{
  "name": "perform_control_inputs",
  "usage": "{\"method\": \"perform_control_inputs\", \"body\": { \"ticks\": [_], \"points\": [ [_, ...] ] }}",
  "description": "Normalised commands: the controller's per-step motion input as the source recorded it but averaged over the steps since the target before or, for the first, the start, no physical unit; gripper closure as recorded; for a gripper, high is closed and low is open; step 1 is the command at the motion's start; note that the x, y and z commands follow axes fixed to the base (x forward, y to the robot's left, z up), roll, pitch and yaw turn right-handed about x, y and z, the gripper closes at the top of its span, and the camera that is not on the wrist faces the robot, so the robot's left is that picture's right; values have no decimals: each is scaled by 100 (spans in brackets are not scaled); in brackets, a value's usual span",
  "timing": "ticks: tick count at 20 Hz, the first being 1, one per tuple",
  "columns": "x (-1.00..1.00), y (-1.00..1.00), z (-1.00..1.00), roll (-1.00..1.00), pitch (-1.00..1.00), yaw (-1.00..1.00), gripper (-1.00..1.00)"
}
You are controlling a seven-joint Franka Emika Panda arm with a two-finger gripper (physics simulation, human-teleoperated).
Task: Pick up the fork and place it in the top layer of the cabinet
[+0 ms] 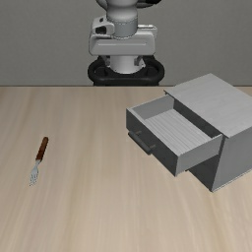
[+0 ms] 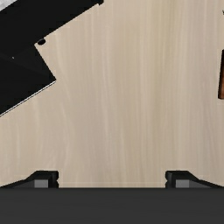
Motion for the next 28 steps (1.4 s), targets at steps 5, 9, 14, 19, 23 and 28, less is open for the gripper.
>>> {"method": "perform_control_inputs", "body": {
  "ticks": [5,9,14,19,23,28],
  "points": [
    [0,-100,0,0,0,0,-100],
    [0,-100,0,0,0,0,-100],
    [0,-100,0,0,0,0,-100],
    [0,-100,0,0,0,0,-100],
    [100,0,0,0,0,0,-100],
    [100,0,0,0,0,0,-100]
  ]
}}
